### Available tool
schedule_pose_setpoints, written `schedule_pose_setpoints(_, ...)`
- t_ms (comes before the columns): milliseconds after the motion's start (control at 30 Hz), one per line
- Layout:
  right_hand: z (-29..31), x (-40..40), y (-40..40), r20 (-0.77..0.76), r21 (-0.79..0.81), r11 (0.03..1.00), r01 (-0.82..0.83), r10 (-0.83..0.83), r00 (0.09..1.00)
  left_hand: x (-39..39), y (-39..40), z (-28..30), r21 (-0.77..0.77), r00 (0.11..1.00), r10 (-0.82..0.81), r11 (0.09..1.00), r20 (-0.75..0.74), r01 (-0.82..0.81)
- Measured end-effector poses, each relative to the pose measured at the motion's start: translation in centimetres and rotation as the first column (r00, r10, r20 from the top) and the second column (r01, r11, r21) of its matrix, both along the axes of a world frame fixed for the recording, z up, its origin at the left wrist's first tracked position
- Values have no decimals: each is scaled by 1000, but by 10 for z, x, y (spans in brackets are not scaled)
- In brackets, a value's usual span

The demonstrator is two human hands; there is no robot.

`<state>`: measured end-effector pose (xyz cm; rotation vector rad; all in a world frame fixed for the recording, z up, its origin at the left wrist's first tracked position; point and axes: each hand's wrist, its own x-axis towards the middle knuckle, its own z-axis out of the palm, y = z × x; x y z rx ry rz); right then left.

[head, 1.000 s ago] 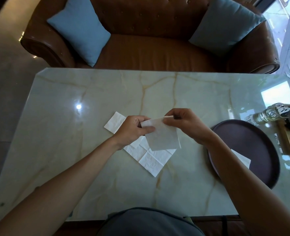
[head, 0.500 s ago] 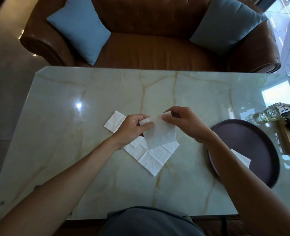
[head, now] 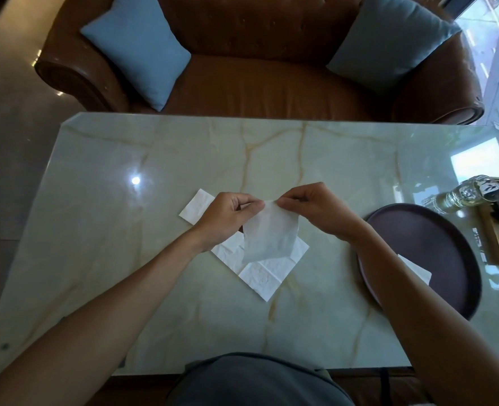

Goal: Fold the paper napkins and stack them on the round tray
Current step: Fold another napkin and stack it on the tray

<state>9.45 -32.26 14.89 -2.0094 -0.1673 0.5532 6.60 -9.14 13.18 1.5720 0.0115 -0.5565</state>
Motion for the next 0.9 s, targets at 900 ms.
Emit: schedule_pose_setpoints(900, -20, -52, 15, -434, 302, 816, 493, -343, 833, -7, 5, -32, 12, 944, 224, 974, -244, -228)
